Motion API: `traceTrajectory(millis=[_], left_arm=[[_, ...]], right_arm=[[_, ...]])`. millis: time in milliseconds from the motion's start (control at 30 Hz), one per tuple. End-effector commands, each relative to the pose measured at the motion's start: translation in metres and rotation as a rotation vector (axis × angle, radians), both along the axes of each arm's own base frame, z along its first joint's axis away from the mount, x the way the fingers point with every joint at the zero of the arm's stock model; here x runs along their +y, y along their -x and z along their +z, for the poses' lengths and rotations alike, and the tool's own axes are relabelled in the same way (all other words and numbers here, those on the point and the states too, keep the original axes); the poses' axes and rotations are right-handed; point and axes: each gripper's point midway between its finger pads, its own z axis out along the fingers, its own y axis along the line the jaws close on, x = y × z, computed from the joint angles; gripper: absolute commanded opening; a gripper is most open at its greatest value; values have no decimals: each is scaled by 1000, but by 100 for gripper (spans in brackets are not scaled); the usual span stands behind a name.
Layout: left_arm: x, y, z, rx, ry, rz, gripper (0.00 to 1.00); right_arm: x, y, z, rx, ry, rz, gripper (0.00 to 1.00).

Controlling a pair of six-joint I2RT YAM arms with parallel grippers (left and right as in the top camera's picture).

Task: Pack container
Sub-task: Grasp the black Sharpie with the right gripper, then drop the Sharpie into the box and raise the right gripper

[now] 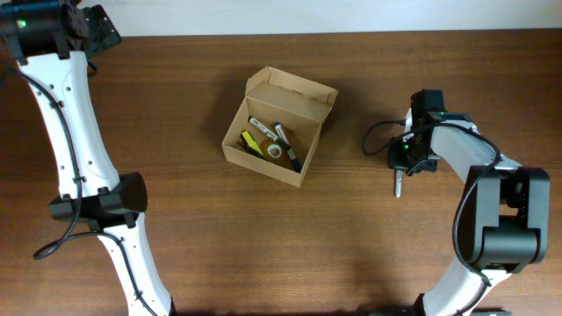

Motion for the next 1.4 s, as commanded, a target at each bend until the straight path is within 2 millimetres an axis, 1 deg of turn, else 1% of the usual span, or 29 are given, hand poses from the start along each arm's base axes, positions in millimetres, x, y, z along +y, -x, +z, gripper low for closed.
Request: traceTrajectory(millis=[0, 33, 67, 133, 167, 267, 367, 400, 433, 467, 500, 533, 567, 600, 633, 667, 700, 767, 833, 867, 933, 1067, 1167, 1200, 1267, 1367], left_arm=[[2, -3, -10, 22, -1, -4, 100], [2, -3, -10, 23, -1, -4, 100], [2, -3, -10, 23, -1, -4, 100], [2, -3, -10, 23, -1, -4, 100], [2, -3, -10, 23, -1, -4, 100], [2, -3, -10, 22, -1, -4, 100], [2, -3, -10, 23, -1, -4, 100], [2, -3, -10, 23, -1, -4, 100], [2, -3, -10, 23, -1, -4, 100], [2, -3, -10, 23, -1, -4, 100], [2, -3, -10, 22, -1, -4, 100], [2, -3, -10, 23, -1, -4, 100], [2, -3, -10, 23, -1, -4, 100], [2, -3, -10, 23, -1, -4, 100], [2, -3, -10, 23, -1, -4, 100], [2, -3, -10, 23, -1, -4, 100], [2, -3, -10, 23, -1, -4, 100], [2, -3, -10, 23, -1, -4, 100], [2, -3, -10, 23, -1, -4, 100], [2, -3, -10, 22, -1, -4, 100], [2, -3, -10, 23, -1, -4, 100], [2, -3, -10, 23, -1, -4, 100], [2, -3, -10, 23, -1, -4, 100], [2, -3, -10, 23, -1, -4, 100], [2, -3, -10, 23, -1, -4, 100], [2, -3, -10, 22, -1, -4, 100]], right_arm=[[0, 7, -15, 45, -6, -13, 4], [0, 5, -13, 37, -6, -13, 4], [1, 1, -6, 21, -15, -11, 4], [5, -9, 10, -14, -32, -3, 4], [8, -16, 23, -40, -44, 11, 4], [25, -38, 73, -136, -81, 108, 4], [53, -56, 140, -258, -99, 273, 4], [65, -60, 165, -300, -94, 337, 4], [75, -62, 184, -332, -87, 387, 4], [89, -64, 208, -373, -76, 460, 4], [102, -64, 225, -404, -66, 530, 4], [120, -62, 244, -444, -52, 623, 4], [136, -61, 259, -479, -40, 701, 4], [156, -58, 273, -521, -25, 799, 4], [172, -55, 282, -555, -14, 878, 4], [194, -51, 291, -594, -5, 974, 4], [221, -45, 296, -644, 11, 1120, 4], [255, -39, 294, -692, 39, 1286, 4], [276, -38, 287, -709, 47, 1363, 4], [286, -42, 277, -704, 44, 1386, 4], [292, -50, 257, -671, 36, 1393, 4], [296, -63, 205, -563, -13, 1397, 4], [305, -62, 162, -466, -84, 1406, 4], [306, -61, 150, -440, -103, 1401, 4], [313, -58, 121, -370, -162, 1371, 4], [317, -55, 89, -290, -205, 1326, 4]])
